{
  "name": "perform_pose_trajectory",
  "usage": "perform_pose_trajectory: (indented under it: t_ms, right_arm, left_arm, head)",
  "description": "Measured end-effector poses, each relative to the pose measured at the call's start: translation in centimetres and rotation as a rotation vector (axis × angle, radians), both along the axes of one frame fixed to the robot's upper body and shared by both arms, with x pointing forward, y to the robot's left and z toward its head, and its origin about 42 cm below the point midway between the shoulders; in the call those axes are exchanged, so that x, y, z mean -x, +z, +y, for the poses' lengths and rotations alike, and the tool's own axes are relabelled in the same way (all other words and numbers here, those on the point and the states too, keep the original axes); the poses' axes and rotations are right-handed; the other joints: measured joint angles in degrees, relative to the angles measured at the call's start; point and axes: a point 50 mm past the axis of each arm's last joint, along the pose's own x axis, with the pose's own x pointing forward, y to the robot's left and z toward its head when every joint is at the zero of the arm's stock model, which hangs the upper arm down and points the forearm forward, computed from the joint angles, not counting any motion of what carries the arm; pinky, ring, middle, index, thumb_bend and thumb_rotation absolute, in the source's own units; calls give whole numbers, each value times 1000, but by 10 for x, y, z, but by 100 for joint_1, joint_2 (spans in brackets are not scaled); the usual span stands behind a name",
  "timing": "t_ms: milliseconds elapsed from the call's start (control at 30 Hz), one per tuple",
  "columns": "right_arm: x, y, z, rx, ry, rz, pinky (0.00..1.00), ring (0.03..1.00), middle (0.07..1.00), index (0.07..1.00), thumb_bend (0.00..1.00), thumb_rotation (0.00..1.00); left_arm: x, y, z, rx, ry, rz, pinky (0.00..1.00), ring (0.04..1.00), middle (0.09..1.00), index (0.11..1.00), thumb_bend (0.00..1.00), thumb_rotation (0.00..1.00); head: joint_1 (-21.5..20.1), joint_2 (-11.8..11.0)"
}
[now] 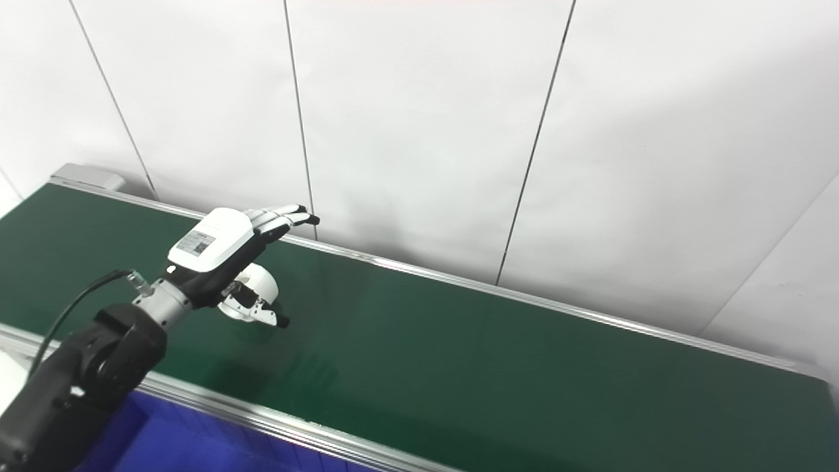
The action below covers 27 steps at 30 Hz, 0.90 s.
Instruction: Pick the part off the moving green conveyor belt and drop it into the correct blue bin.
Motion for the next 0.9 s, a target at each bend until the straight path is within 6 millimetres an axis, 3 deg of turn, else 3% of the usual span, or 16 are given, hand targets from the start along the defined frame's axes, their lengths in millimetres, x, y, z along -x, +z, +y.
perform_pose_trajectory:
  t_ms: [233, 400, 433, 533, 700, 833, 900]
  right_arm:
    - [-1, 1, -1, -1, 13, -5, 1000, 1000, 1000, 1000, 830, 1000]
    - [-1, 2, -1, 5, 13, -7, 1000, 1000, 1000, 1000, 827, 1000]
    - [-1, 2, -2, 5, 12, -7, 1000, 1000, 1000, 1000, 817, 1000]
    - [1, 3, -2, 4, 10, -10, 1000, 1000, 1000, 1000, 814, 1000]
    - [0, 8, -1, -2, 7, -24, 1000, 1000, 1000, 1000, 798, 1000]
    - [1, 9, 1, -8, 7, -24, 1000, 1000, 1000, 1000, 797, 1000]
    - [2, 10, 2, -11, 9, -24, 1000, 1000, 1000, 1000, 807, 1000]
  left_arm:
    - [-32, -22, 24, -96, 44, 125, 903, 927, 948, 903, 1000, 250]
    - [-46, -29, 23, -146, 30, 196, 902, 929, 935, 881, 1000, 224]
    - [-48, -34, 22, -169, 27, 225, 910, 944, 943, 889, 1000, 293]
    - [-51, -40, 18, -273, 10, 316, 917, 941, 937, 899, 1000, 340]
    - [-58, -39, 17, -384, 17, 425, 878, 913, 901, 862, 1000, 252]
    - [-63, -35, 14, -420, 12, 439, 871, 894, 870, 822, 1000, 254]
    - [-64, -35, 11, -428, 2, 440, 839, 852, 815, 752, 1000, 233]
  head:
    - [-9, 35]
    - [-9, 79]
    - [-9, 105]
    - [-18, 132]
    - [-53, 176]
    - [-79, 211]
    - [-105, 237]
